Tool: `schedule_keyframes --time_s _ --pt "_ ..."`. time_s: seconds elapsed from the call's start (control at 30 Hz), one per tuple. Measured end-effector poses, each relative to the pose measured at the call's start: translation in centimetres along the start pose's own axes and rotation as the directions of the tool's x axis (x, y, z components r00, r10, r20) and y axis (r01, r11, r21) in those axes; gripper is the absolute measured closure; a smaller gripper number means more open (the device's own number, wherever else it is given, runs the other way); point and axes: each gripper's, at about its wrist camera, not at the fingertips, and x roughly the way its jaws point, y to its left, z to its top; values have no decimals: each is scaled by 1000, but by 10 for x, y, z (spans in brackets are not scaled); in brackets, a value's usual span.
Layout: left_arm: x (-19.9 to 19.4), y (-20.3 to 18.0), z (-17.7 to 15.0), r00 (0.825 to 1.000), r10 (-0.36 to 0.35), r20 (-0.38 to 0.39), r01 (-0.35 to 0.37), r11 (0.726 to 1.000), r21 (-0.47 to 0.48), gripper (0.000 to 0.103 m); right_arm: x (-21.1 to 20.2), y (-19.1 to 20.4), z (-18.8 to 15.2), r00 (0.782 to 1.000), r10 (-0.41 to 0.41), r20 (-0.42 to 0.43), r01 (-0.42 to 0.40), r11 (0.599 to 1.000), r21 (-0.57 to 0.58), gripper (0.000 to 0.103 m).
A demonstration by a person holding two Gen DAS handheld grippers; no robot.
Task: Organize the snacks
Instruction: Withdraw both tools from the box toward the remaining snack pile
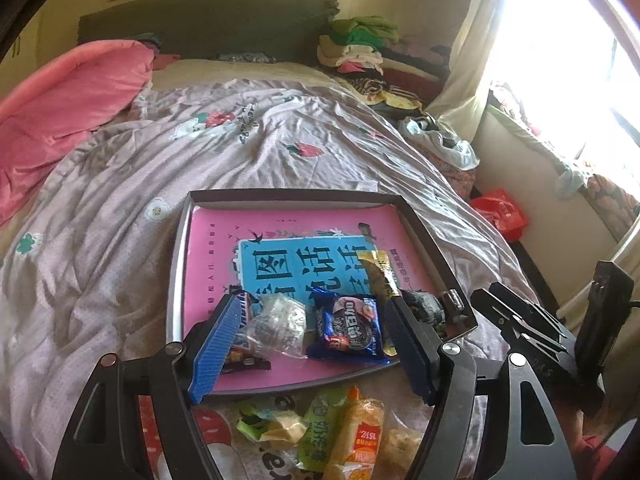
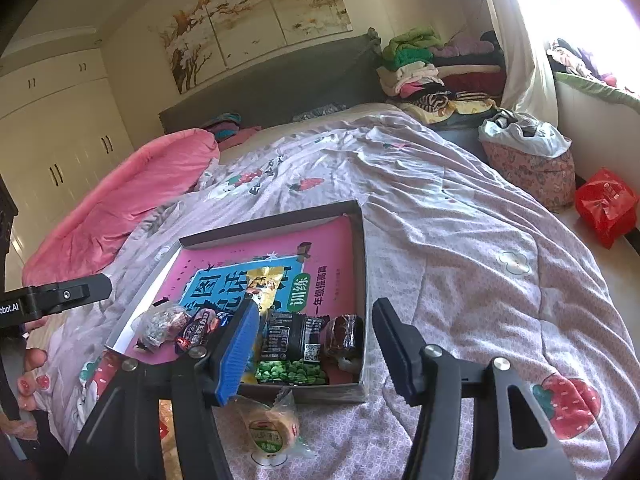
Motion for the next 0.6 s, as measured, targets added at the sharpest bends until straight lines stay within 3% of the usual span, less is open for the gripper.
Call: schedule_keyframes --time_s 0.6 --pt "-11 6 -13 1000 3 -14 -2 1000 6 27 -13 11 2 1000 19 9 -19 999 -32 36"
